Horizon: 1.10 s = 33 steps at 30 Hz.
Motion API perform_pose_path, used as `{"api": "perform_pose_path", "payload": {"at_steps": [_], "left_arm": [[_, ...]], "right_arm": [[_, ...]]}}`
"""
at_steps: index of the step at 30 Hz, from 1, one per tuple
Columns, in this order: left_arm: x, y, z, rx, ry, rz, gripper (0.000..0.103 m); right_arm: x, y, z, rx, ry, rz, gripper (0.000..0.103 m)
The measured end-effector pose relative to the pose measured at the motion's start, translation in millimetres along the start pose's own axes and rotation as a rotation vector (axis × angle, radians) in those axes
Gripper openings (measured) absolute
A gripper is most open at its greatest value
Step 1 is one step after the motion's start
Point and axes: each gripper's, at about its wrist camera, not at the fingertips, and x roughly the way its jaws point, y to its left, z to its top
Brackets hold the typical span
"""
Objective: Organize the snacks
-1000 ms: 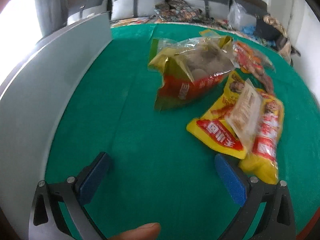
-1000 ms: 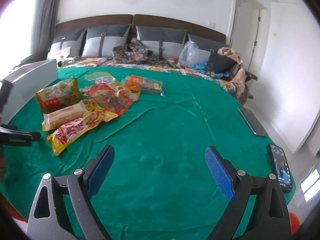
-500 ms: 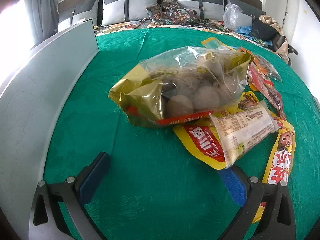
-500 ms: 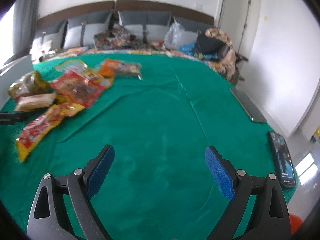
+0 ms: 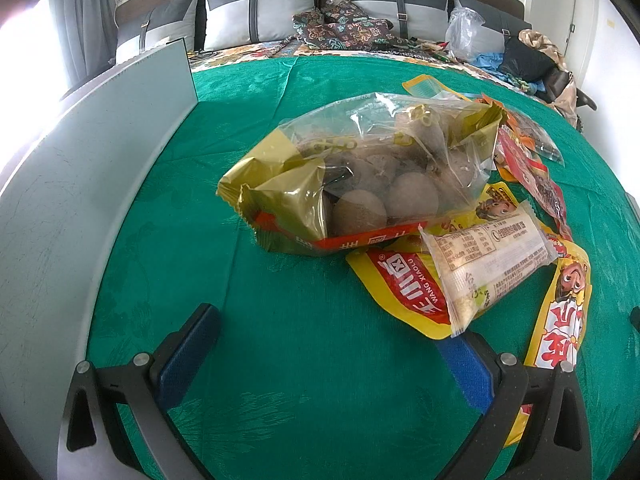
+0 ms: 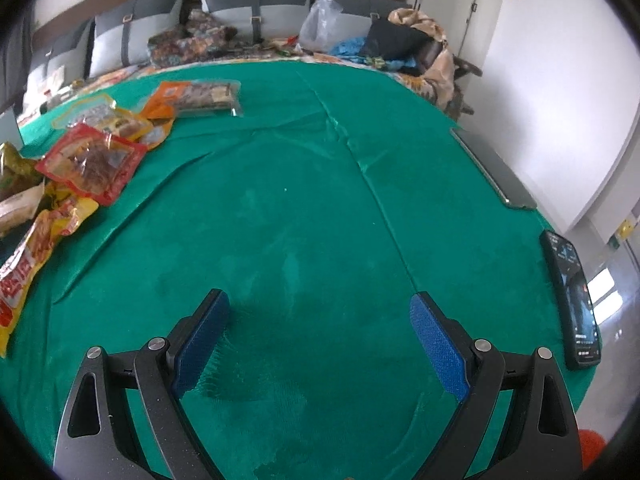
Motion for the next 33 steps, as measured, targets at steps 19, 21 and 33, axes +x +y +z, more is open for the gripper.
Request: {"api": "perform_pose_path", "payload": {"at_steps": [19, 21, 33], "left_arm": [[-0.2, 0.0, -0.1, 0.0, 0.001, 0.0, 0.103], [-0.2, 0.0, -0.1, 0.0, 0.001, 0.0, 0.103], [-0.2, 0.1, -0.1, 0.0, 0.001, -0.001, 0.103]], "right_arm": [[4.5, 4.3, 6.0, 0.02, 0.007, 0.0, 0.094], [5.3, 4.0, 6.2, 0.019, 0.005, -0.002, 0.094], [5.9, 4.7, 7.3, 0.016, 0.005, 0.005, 0.094]]}}
